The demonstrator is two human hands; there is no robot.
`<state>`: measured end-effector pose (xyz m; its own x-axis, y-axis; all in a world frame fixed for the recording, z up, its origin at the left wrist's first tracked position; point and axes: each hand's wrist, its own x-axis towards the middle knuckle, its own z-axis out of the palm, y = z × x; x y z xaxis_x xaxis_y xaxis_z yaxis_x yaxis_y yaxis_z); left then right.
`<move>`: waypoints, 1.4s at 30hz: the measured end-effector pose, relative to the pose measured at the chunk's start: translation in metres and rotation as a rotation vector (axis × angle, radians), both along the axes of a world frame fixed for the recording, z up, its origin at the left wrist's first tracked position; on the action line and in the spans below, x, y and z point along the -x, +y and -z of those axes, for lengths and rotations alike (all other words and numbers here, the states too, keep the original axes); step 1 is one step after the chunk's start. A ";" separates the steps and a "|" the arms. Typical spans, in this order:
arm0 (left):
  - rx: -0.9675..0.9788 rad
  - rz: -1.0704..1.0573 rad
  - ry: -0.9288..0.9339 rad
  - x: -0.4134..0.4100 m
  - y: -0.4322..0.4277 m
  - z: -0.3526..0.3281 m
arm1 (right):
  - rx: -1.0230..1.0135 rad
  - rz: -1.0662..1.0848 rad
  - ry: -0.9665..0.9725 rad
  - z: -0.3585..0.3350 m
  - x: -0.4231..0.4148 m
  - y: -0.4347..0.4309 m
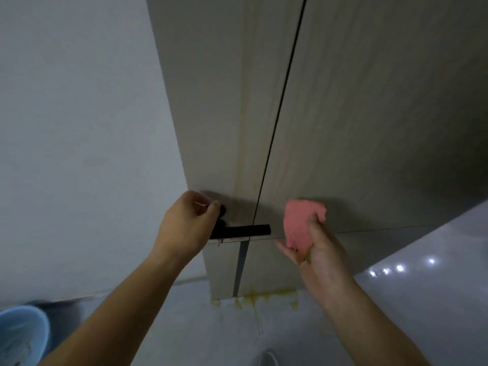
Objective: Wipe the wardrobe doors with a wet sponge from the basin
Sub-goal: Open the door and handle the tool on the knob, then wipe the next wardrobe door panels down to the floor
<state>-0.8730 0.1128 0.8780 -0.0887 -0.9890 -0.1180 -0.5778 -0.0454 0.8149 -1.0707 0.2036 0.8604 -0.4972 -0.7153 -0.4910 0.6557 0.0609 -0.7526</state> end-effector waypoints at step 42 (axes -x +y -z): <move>1.533 -0.236 -0.466 0.051 -0.083 -0.574 | 0.493 0.643 2.997 -0.789 -0.021 -0.154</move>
<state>-0.9240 0.0302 1.4524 -0.1667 -0.1827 0.9689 -0.8731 0.4840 -0.0589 -1.0501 0.0494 1.6494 0.6355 -0.2687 0.7238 -0.7168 0.1431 0.6825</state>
